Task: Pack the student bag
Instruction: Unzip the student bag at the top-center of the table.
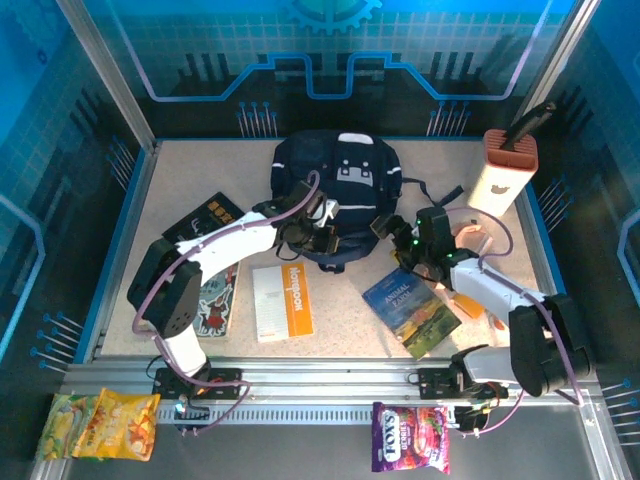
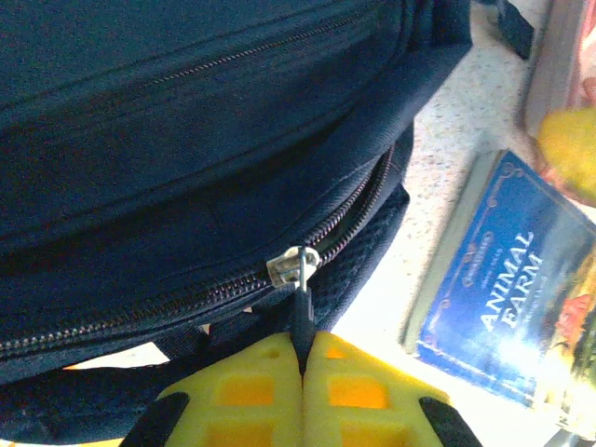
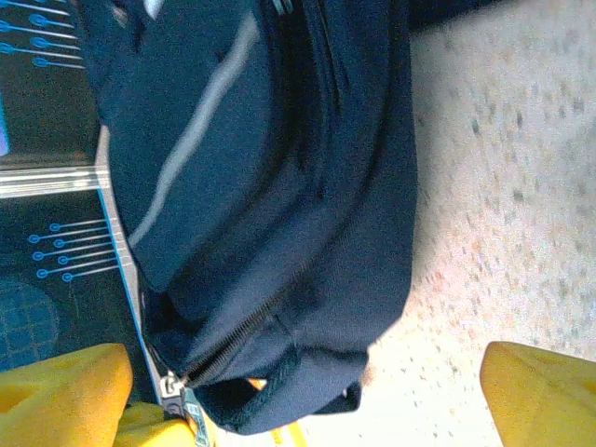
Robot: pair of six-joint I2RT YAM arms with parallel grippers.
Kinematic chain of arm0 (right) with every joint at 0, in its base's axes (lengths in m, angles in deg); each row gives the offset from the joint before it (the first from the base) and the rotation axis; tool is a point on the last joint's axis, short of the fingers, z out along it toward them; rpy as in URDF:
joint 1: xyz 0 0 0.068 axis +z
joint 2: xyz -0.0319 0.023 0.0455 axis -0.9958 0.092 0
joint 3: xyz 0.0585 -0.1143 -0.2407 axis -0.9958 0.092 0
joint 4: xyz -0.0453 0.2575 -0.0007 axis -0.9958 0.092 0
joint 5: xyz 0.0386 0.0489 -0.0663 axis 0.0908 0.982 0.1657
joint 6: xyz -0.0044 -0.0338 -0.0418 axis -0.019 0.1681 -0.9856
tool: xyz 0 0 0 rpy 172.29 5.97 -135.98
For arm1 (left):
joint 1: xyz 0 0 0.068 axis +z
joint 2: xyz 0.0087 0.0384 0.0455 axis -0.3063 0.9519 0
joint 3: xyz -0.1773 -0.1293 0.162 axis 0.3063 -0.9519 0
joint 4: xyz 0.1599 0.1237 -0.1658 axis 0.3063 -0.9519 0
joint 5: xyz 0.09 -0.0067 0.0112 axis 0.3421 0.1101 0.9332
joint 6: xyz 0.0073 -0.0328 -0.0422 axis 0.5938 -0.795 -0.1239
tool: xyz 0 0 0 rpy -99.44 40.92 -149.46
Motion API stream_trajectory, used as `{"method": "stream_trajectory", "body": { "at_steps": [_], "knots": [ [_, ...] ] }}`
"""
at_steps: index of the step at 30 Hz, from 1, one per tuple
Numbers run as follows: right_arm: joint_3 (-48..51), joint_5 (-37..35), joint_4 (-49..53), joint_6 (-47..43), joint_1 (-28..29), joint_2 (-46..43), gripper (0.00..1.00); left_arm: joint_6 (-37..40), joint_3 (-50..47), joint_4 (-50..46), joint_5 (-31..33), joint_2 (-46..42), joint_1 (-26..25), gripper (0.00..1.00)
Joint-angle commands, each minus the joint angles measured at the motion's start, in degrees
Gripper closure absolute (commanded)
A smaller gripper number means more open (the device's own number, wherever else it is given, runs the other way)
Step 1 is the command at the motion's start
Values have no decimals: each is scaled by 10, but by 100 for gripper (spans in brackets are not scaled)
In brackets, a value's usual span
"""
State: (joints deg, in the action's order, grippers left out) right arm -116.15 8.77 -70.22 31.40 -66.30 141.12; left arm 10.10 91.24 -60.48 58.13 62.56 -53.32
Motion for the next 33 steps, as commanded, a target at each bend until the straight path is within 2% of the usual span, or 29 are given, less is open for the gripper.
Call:
{"method": "stream_trajectory", "body": {
  "at_steps": [1,8,16,18,20,24,28,33],
  "knots": [
    [5,-28,-29,59,25,7,0,-12,36,-1,-46,10,-12,100],
    [-33,-16,-88,73,53,96,0,-13,39,1,-61,17,-17,100],
    [-70,-13,-86,88,62,163,0,-12,31,0,-64,15,-17,100],
    [-76,-10,-80,87,62,172,3,-8,32,-4,-63,14,-18,100],
    [-75,-10,-81,86,61,178,11,-5,34,-12,-57,13,-17,100],
    [-75,-27,-70,59,59,176,40,1,22,-6,-50,1,-17,100],
    [-92,-67,-20,8,50,160,63,6,9,-11,-21,-6,-15,100],
    [-113,-108,40,-47,41,130,71,14,-15,-32,-3,-33,5,100]
  ]
}}
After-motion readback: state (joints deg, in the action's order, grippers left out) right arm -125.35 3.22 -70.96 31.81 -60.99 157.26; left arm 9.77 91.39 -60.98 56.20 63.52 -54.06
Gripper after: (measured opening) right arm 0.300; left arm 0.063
